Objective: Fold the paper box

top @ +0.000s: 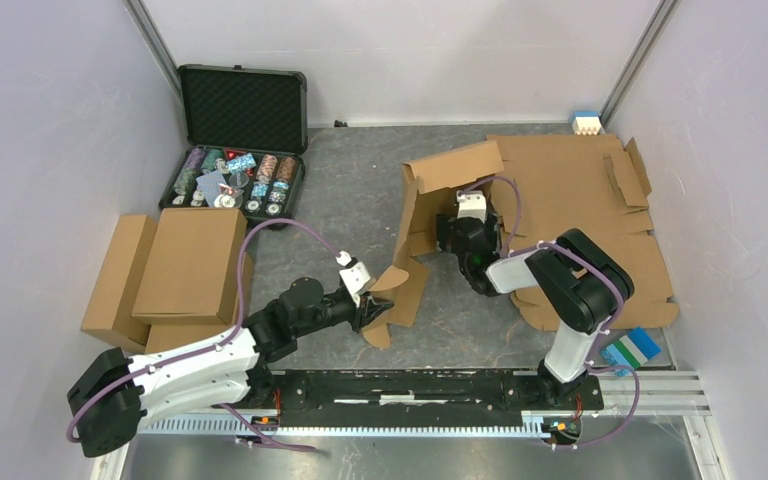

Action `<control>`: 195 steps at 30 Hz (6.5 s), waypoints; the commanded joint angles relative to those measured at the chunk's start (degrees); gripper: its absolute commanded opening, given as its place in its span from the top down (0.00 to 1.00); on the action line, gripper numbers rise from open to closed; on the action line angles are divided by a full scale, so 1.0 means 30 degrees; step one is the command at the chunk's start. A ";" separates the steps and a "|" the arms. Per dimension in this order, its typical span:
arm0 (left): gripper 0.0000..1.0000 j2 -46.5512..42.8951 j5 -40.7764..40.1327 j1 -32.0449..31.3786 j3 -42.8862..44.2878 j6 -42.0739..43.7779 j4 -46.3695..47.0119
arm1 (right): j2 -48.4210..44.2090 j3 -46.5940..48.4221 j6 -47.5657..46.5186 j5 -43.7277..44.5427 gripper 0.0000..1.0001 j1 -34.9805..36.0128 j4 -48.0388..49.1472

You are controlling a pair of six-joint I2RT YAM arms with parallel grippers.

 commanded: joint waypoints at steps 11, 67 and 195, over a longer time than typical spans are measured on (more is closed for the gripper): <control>0.75 -0.0331 -0.0311 -0.0092 -0.0062 -0.0333 0.0311 | -0.3085 -0.2442 -0.0089 -0.1042 0.02 0.0467 -0.0153; 0.76 0.0436 -0.1490 -0.0064 0.0509 -0.1944 0.0041 | -0.0451 -0.0348 0.3125 -0.3386 1.00 0.1484 0.2824; 0.79 1.8767 -0.8897 0.2426 3.3363 0.5040 -3.5495 | -2.0130 -0.5919 -0.0404 -0.8833 0.02 -0.1250 -1.1055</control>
